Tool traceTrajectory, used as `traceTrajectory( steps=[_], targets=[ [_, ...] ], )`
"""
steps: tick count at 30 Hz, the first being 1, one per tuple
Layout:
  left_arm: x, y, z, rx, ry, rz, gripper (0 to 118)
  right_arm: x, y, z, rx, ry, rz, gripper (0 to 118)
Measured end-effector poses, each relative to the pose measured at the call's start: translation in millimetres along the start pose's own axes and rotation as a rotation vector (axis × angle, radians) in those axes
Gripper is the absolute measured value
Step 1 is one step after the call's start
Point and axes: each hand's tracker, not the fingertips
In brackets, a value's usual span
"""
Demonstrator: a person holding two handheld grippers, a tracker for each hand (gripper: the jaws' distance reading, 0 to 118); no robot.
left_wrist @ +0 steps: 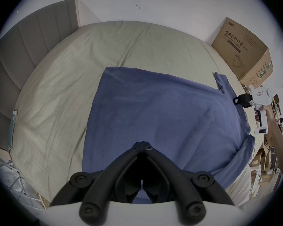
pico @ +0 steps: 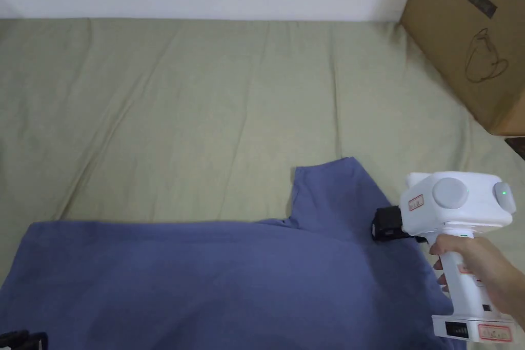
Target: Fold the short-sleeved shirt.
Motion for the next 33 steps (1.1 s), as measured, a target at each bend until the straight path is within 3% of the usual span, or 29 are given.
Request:
traceTrajectory(
  steps=[2,4,10,11,12,13,14,15,16,17,21,22,23,24,25,26,28,29,31,33],
  targets=[
    [-0.1,-0.1,-3.0,-0.005,-0.005,0.001,0,-5.5,-2.4,15.8,0.012,-0.019,0.073,3],
    [-1.3,0.5,-5.7,-0.005,0.000,0.003,0,-8.7,-3.2,20.5,0.028,0.026,0.059,2],
    [-18.1,28.2,-15.9,0.021,0.030,0.024,0,-17.8,-3.8,28.6,0.033,0.001,0.043,2],
    [-24.1,41.9,-20.5,0.012,0.048,0.051,7,-17.5,-4.2,30.1,0.036,0.003,0.042,2],
    [-30.2,55.0,-26.1,0.001,0.057,0.073,23,-17.3,-4.4,31.2,0.036,0.006,0.040,2],
    [-36.2,71.7,-34.0,-0.022,0.066,0.091,48,-16.1,-3.6,29.5,0.033,0.011,0.036,2],
    [-40.4,88.5,-44.7,-0.034,0.078,0.089,94,-16.3,-4.2,29.9,0.032,0.012,0.033,2],
    [-44.0,101.9,-56.5,-0.037,0.084,0.083,116,-17.1,-4.9,30.3,0.032,0.012,0.031,2],
    [-46.4,114.4,-64.6,-0.016,0.100,0.080,118,-18.1,-5.7,30.6,0.032,0.010,0.033,2],
    [-50.7,131.6,-74.1,0.060,0.153,0.076,112,-17.4,-4.0,27.9,0.029,0.008,0.034,2],
    [-56.7,165.2,-123.9,-0.024,0.153,0.080,106,-18.7,-1.7,23.8,0.019,0.001,0.043,2],
    [-58.3,168.1,-140.1,-0.053,0.149,0.094,96,-18.3,-1.6,22.9,0.017,0.000,0.041,2],
    [-57.9,167.6,-157.4,-0.132,0.176,0.080,72,-18.1,-1.2,22.3,0.013,0.000,0.037,2],
    [-55.3,162.8,-167.1,-0.178,0.188,0.076,75,-18.1,-1.4,22.6,0.013,0.000,0.034,2],
    [-50.7,159.3,-160.9,-0.106,0.194,0.041,73,-18.1,-1.7,22.2,0.014,-0.001,0.030,2],
    [-47.6,162.2,-152.9,-0.111,0.212,0.045,63,-18.4,-1.6,24.1,0.016,-0.002,0.028,2],
    [-48.4,162.7,-143.4,-0.079,0.208,0.037,17,-17.8,-1.0,31.6,0.022,0.000,0.032,2],
    [-48.5,162.6,-138.2,-0.077,0.191,0.020,3,-17.4,-1.7,37.9,0.030,0.006,0.030,2],
    [-48.4,161.1,-127.9,-0.094,0.141,0.036,3,-15.0,-2.9,52.5,0.047,0.034,0.020,2],
    [-42.6,151.6,-100.3,-0.075,0.135,0.018,3,-11.8,-12.8,78.6,0.084,0.123,0.010,2]
  ],
)
